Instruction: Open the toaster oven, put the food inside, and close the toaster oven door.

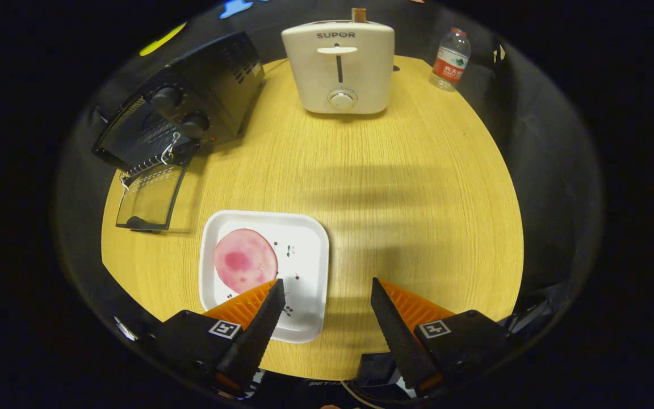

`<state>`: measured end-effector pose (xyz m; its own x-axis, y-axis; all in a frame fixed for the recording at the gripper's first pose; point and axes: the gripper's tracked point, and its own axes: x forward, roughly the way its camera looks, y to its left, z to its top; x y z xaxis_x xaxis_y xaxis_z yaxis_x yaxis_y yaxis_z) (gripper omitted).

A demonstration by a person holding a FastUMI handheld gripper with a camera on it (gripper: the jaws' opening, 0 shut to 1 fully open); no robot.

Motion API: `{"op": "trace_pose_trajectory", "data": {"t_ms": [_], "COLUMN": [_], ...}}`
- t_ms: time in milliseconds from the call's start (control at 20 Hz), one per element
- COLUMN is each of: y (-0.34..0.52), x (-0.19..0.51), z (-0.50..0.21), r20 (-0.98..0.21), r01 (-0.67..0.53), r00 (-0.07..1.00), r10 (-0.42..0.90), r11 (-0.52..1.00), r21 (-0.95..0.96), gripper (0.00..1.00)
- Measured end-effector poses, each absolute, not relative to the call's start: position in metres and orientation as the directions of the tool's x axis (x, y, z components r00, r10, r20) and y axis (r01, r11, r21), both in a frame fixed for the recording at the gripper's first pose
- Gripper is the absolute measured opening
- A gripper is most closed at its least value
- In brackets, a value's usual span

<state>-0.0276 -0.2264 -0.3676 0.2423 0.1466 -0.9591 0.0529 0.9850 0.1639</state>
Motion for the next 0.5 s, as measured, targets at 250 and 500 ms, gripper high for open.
{"op": "trace_pose_trajectory", "data": {"t_ms": [250,500], "y": [-0.218,-0.208], "x": [-0.027,-0.025], "z": [-0.381,-0.38], "r20": [-0.973,-0.971], "r01": [0.034,0.022], "r00": [0.19,0.185], "r10": [0.129,0.15], "r11": [0.99,0.987], "r21": [0.138,0.157], "gripper": [0.81,0.49]}}
